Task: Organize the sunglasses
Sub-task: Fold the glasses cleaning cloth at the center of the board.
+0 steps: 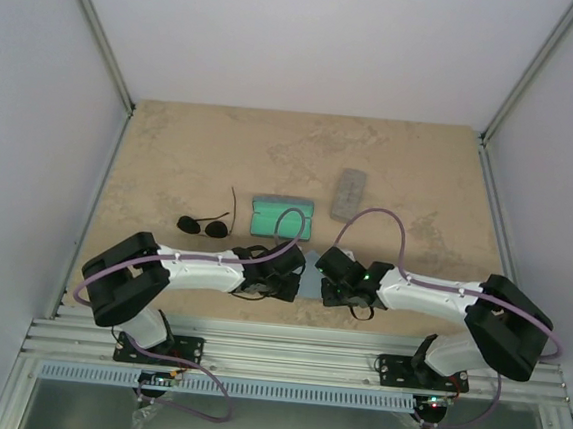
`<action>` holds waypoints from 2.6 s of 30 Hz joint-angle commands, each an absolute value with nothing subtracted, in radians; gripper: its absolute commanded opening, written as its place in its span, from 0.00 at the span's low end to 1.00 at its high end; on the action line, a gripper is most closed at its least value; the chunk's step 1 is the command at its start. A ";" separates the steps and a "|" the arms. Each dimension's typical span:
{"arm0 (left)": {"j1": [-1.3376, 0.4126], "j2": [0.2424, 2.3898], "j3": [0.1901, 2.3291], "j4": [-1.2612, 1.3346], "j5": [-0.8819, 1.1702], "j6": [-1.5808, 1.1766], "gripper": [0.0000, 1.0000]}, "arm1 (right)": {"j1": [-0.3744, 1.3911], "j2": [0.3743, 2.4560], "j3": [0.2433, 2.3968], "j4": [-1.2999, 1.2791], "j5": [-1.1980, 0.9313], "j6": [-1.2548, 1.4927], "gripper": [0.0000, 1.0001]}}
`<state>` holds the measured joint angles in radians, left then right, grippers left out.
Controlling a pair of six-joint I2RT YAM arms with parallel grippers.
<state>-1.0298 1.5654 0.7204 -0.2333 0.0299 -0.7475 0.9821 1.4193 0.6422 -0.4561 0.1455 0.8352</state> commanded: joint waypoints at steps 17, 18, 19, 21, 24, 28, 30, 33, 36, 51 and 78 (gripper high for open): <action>-1.001 1.334 0.823 -0.375 -0.114 -0.704 0.00 | 0.970 1.179 0.760 -0.352 0.010 0.699 0.01; -1.000 1.302 0.821 -0.390 -0.113 -0.699 0.00 | 0.969 1.159 0.765 -0.351 0.004 0.690 0.00; -0.999 1.274 0.821 -0.406 -0.107 -0.690 0.00 | 0.970 1.138 0.769 -0.351 -0.011 0.684 0.00; -0.999 1.228 0.824 -0.449 -0.075 -0.683 0.00 | 0.970 1.094 0.772 -0.348 -0.055 0.682 0.00; -0.999 1.166 0.817 -0.499 -0.018 -0.696 0.00 | 0.970 1.061 0.772 -0.355 -0.137 0.690 0.01; -0.998 1.078 0.790 -0.561 0.025 -0.746 0.00 | 0.969 1.031 0.742 -0.388 -0.211 0.735 0.00; -0.999 1.042 0.774 -0.595 0.038 -0.786 0.00 | 0.969 1.022 0.722 -0.414 -0.227 0.762 0.00; -0.999 1.013 0.730 -0.619 0.055 -0.838 0.00 | 0.971 1.023 0.692 -0.447 -0.235 0.798 0.01; -0.999 0.993 0.682 -0.621 0.050 -0.886 0.00 | 0.971 1.036 0.669 -0.466 -0.223 0.828 0.00; -0.866 1.141 0.662 -0.413 0.003 -0.859 0.00 | 0.946 1.331 0.802 -0.383 0.081 0.812 0.00; -0.759 1.068 0.688 -0.522 0.283 -0.646 0.00 | 0.881 1.294 0.755 -0.305 -0.386 0.650 0.01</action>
<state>-0.7647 1.1446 0.7029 -0.4309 0.1436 -0.6792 0.8734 1.3205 0.8116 -0.2981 -0.1833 0.6651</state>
